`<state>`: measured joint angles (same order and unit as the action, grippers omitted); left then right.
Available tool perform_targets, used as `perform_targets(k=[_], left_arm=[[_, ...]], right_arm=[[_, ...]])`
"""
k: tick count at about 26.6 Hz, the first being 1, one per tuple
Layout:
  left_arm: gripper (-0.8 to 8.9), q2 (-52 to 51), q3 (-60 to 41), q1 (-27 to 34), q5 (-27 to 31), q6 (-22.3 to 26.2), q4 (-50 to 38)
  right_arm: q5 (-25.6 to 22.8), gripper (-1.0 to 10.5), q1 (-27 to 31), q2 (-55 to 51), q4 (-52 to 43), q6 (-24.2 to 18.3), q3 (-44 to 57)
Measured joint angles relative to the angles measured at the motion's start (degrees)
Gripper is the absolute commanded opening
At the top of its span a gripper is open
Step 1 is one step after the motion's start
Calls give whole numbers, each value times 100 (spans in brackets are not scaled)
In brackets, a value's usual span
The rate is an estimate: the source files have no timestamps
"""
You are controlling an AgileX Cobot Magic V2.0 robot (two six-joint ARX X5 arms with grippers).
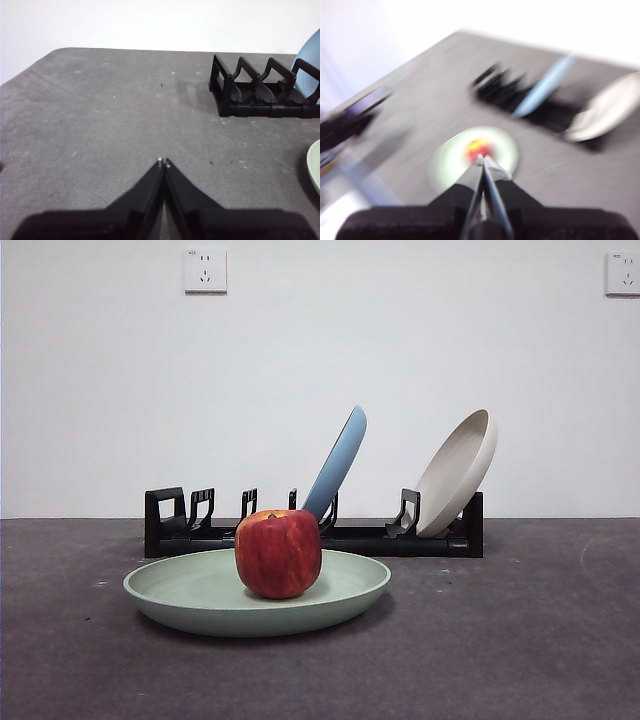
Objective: Take the green plate from the plate rack,put the plate on the table,take the apple from the table,put the apple in the plate
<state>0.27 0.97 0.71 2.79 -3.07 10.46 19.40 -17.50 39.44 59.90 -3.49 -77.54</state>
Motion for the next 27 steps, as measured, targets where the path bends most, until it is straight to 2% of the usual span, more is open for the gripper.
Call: perform_targets(k=[2, 4, 11, 19, 27], left_arm=[[-3, 0, 0, 0, 0, 0, 0], [-3, 0, 0, 0, 0, 0, 2], [-3, 0, 0, 0, 0, 0, 0], [-3, 0, 0, 0, 0, 0, 0], [-3, 0, 0, 0, 0, 0, 2]], right_arm=[[11, 2, 675, -654, -852, -44, 1034], [13, 2, 1113, -1379, -1943, -35, 2341], [-7, 2, 1569, -2780, -4395, 223, 5062], [-160, 2, 1593, -3560, -5117, 352, 6769], [-162, 2, 1593, -3842, -5158, 376, 7423]])
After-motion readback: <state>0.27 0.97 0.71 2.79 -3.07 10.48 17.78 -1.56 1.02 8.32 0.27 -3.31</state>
